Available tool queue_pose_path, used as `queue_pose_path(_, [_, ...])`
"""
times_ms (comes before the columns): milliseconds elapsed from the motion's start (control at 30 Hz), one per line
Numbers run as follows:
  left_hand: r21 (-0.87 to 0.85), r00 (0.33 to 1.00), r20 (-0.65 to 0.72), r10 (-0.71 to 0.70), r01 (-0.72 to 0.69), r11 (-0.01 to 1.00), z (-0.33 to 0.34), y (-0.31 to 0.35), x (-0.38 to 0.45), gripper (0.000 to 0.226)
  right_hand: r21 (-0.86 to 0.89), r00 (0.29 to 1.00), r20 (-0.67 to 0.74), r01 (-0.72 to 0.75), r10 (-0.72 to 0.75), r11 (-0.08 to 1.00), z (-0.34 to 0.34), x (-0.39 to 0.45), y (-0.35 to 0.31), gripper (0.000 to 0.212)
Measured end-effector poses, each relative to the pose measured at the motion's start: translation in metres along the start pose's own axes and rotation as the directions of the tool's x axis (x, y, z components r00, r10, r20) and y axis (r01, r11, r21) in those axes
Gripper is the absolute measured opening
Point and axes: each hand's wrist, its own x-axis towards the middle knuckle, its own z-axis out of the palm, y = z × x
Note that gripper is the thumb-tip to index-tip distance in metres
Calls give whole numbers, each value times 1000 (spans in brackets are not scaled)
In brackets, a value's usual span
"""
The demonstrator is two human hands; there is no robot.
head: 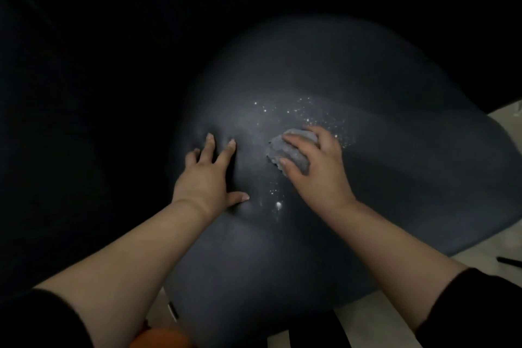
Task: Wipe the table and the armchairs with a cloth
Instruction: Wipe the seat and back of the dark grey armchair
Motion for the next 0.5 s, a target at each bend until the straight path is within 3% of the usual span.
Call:
queue_pose_path(133, [2,1000,-9,20,-20,1000,1,-2,0,113,-343,982,32,184,-184,921,-1,5,4,47])
queue_pose_path(233, [7,1000,-6,24,-24,1000,2,-2,1,112,-358,973,98,229,-208,905,2,2,9,50])
queue_pose_path(367, [2,1000,-11,27,-27,1000,4,-1,1,112,-349,959,130,283,-253,893,3,12,12,34])
queue_pose_path(433, [0,999,-14,32,-32,999,4,-1,2,112,-374,965,90,260,-244,890,-2,19,16,34])
queue_pose_path(500, [1,999,-19,39,-39,999,5,-2,1,112,-346,988,-30,130,-150,929,-10,23,21,33])
